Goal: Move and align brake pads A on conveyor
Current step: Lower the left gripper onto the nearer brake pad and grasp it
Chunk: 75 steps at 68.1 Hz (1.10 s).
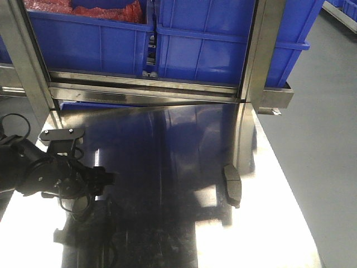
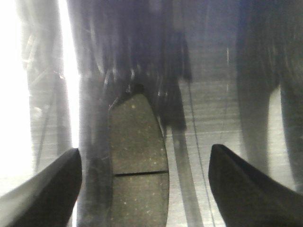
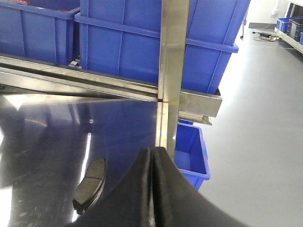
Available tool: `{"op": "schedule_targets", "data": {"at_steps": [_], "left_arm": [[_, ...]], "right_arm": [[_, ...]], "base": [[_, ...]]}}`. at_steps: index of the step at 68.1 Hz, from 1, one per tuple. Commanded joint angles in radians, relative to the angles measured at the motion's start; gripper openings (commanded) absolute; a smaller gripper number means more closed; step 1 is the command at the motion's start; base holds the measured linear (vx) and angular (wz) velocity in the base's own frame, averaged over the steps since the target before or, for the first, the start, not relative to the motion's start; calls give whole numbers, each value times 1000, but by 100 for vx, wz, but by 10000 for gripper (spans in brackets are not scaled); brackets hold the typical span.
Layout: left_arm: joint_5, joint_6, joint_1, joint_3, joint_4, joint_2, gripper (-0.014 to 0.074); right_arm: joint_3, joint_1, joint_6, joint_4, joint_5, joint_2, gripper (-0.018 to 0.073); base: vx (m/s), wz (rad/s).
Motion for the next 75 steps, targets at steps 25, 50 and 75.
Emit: {"op": "schedule_targets", "data": {"at_steps": [25,50,75], "left_arm": [[13,-9,-10,-27,-5,4,511],[39,-9,-10,-27,-5,4,327],[41,-6,-10,-27,-5,4,134]], "right_arm": [[-27,-6,-7,-6,-76,8,-3],[-27,-6,-7,-6,-76,8,-3],[-27,-6,-7,-6,-76,8,-3]], "base": [[0,0],[0,0],[0,0]]}}
